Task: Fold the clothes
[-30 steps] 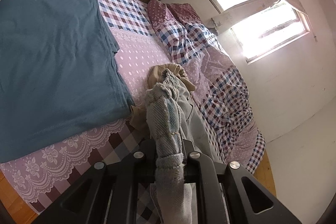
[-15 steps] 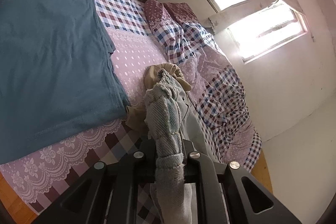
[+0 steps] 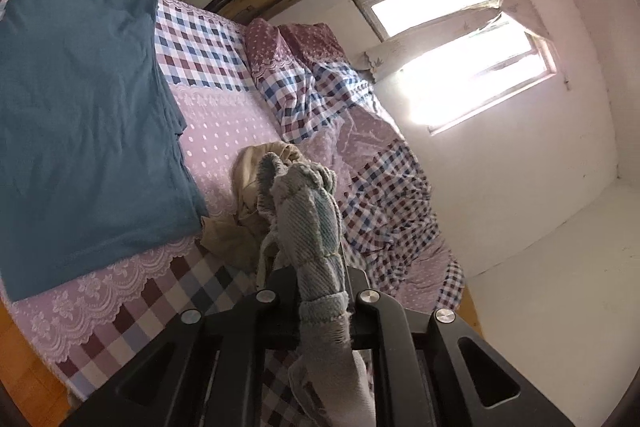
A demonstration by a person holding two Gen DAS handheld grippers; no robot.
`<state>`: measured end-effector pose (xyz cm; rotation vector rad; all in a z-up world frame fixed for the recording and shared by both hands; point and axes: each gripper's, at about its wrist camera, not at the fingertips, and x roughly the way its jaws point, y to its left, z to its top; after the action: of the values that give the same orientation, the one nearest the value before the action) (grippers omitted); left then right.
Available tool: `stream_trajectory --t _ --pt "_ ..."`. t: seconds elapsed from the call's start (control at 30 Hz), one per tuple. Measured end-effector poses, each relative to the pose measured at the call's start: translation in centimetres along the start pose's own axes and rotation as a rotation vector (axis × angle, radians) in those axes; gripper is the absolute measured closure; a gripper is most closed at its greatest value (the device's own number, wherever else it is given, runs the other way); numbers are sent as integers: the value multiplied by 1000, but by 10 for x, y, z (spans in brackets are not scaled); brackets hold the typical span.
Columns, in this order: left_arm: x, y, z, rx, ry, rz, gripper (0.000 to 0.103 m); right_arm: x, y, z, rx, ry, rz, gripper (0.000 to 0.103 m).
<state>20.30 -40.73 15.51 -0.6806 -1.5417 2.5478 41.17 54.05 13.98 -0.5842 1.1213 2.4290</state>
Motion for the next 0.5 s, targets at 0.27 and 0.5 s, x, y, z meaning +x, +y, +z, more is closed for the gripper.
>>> stream_trajectory --t 0.27,0.5 --pt "-88 -12 -16 -7 -72 -79 94 -78 18 21 -8 -108 35 88" --pt "-118 3 -24 6 -37 -12 93 -85 24 30 8 -112 13 88"
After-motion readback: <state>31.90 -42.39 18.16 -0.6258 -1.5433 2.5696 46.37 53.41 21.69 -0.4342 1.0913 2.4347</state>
